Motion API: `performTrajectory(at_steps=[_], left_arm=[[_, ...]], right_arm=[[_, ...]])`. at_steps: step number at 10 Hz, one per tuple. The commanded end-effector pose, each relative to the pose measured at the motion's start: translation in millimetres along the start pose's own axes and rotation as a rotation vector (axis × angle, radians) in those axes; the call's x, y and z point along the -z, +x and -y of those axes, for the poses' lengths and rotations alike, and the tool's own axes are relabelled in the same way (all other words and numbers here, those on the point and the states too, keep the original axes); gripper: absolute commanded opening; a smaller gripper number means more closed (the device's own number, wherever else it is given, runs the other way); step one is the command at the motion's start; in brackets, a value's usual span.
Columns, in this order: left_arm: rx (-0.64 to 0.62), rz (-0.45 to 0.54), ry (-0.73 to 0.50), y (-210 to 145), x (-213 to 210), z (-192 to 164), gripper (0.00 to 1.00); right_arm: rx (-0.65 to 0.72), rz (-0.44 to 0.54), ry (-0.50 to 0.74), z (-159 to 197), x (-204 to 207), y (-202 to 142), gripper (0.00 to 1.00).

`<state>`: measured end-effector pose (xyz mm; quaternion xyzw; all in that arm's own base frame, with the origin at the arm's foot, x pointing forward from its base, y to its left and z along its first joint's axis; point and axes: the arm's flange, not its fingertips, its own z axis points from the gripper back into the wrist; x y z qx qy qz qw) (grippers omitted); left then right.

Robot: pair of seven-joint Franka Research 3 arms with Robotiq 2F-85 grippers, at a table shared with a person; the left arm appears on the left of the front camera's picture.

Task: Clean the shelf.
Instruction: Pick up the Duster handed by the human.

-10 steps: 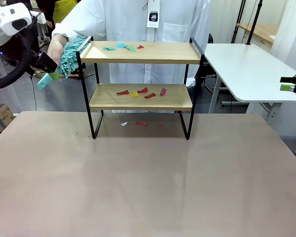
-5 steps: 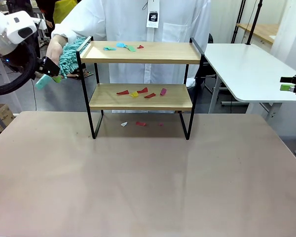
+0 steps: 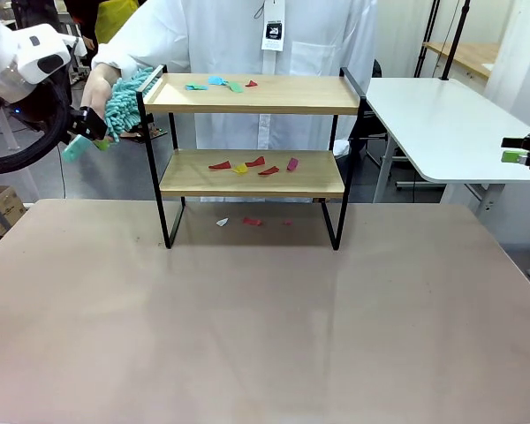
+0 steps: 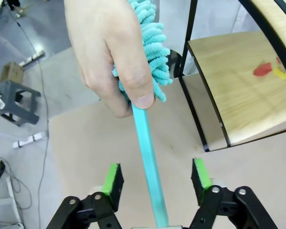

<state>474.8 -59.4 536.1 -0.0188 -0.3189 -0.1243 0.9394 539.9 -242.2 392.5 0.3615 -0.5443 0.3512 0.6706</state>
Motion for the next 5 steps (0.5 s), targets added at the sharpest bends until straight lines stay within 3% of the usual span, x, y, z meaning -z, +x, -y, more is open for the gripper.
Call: performTrajectory(at_steps=[1,2,5], left_arm=[[-0.021,-0.012,0.034,-2.9,0.0,4.4,0.35],[-0.022,-0.015,0.040,-3.4,0.0,4.7,0.00],[-0.038,-0.037,0.068,-2.8,-1.0,3.9,0.00]], right_arm=[[-0.004,-0.003,-0.006,0.4,0.8,1.8,1.00],[-0.004,-0.003,-0.006,0.4,0.8,1.8,1.00],[-0.004,-0.003,-0.006,0.4,0.8,1.8,1.00]])
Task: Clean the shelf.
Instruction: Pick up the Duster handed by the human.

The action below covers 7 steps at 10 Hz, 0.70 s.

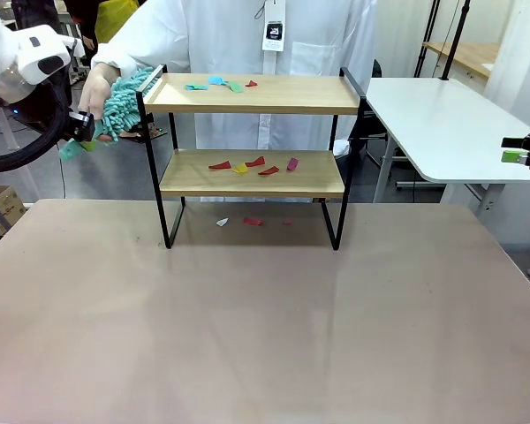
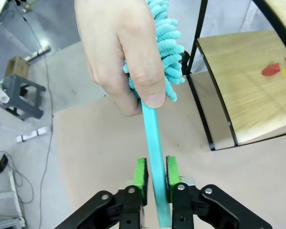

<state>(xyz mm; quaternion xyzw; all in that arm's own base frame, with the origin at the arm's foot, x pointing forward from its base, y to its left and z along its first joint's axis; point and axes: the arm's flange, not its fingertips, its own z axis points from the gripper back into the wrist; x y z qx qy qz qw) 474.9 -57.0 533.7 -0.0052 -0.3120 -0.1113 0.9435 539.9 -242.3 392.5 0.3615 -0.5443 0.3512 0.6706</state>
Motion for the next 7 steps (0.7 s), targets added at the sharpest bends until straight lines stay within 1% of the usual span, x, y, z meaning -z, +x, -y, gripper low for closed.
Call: performTrajectory(at_steps=[1,4,6,7], left_arm=[[-0.029,-0.022,0.043,-0.5,-3.5,6.0,0.00],[-0.057,-0.021,0.062,-0.7,-4.8,6.8,0.00],[-0.131,0.019,0.075,1.0,-0.9,-3.8,0.00],[-0.047,-0.013,0.023,-0.8,-0.9,1.4,0.00]], right_arm=[[-0.004,-0.003,-0.006,0.4,0.8,1.8,1.00],[-0.004,-0.003,-0.006,0.4,0.8,1.8,1.00],[-0.004,-0.003,-0.006,0.4,0.8,1.8,1.00],[-0.004,-0.003,-0.006,0.4,0.8,1.8,1.00]])
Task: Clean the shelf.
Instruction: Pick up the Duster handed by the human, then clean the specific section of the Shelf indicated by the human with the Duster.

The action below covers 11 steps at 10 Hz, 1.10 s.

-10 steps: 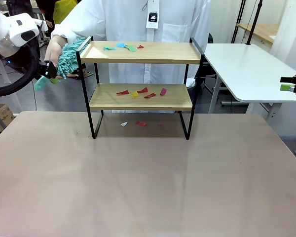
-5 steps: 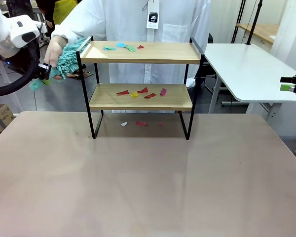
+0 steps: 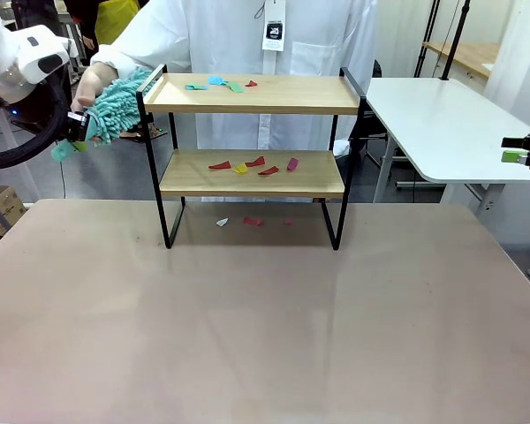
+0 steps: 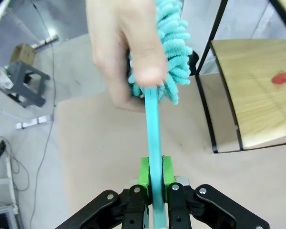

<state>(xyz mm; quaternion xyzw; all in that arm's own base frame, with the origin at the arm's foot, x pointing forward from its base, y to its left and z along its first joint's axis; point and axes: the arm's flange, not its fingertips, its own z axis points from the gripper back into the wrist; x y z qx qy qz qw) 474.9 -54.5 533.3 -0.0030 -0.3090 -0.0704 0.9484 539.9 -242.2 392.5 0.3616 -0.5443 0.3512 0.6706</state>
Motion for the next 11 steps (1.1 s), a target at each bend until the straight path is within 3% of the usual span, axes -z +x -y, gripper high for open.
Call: performTrajectory(at_steps=[1,11], left_arm=[[0.030,-0.004,-0.006,-0.3,-1.1,3.8,0.00],[0.030,-0.004,-0.006,-0.3,-1.1,3.8,0.00]], right_arm=[[-0.004,-0.003,-0.006,0.4,0.8,1.8,1.00],[-0.004,-0.003,-0.006,0.4,0.8,1.8,1.00]])
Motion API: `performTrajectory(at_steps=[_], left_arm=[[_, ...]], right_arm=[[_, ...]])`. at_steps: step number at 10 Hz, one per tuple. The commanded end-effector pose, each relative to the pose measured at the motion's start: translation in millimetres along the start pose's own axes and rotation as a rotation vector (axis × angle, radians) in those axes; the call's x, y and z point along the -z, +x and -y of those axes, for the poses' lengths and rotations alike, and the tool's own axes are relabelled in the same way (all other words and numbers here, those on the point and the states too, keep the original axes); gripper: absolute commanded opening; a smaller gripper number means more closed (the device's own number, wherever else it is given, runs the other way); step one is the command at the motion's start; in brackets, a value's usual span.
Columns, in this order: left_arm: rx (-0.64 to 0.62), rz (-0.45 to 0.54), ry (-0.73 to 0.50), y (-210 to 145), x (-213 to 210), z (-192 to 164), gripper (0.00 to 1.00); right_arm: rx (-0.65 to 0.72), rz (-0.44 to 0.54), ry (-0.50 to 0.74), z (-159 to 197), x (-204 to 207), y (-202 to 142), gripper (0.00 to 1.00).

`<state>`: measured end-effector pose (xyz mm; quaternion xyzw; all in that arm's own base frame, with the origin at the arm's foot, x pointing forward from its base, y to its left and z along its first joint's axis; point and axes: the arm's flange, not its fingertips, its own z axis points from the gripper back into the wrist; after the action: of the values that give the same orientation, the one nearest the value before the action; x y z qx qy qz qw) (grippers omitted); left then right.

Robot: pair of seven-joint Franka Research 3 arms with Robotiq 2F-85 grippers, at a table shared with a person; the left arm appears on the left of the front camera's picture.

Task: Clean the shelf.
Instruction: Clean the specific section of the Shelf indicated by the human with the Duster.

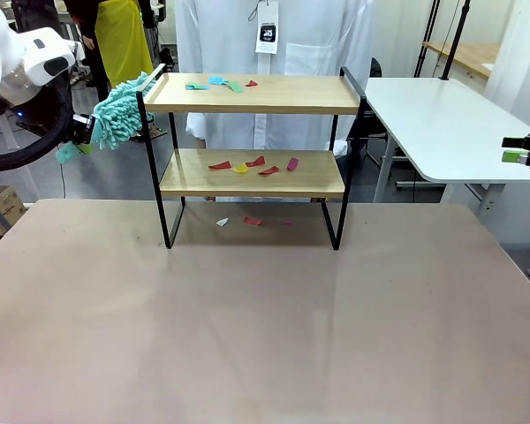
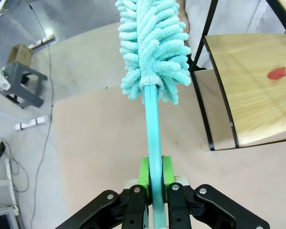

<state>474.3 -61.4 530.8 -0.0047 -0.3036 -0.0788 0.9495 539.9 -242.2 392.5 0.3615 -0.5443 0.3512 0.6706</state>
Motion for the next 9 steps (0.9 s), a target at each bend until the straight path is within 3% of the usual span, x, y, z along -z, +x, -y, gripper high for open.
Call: performTrajectory(at_steps=[1,2,6,8,9], left_arm=[[0.015,0.007,0.004,0.7,-3.2,-3.2,0.00],[0.000,0.000,0.000,0.0,0.0,0.0,0.13],[0.350,-0.155,0.008,-6.3,-73.9,-39.7,0.13],[0.570,-0.291,-0.011,-7.9,-96.3,-45.1,0.13],[0.667,-0.386,0.075,-16.5,-109.9,-45.4,0.13]], right_arm=[[-0.004,-0.003,-0.006,0.4,0.8,1.8,1.00],[-0.004,-0.003,-0.006,0.4,0.8,1.8,1.00],[-0.004,-0.003,-0.006,0.4,0.8,1.8,1.00],[-0.004,-0.003,-0.006,0.4,0.8,1.8,1.00],[-0.004,-0.003,-0.006,0.4,0.8,1.8,1.00]])
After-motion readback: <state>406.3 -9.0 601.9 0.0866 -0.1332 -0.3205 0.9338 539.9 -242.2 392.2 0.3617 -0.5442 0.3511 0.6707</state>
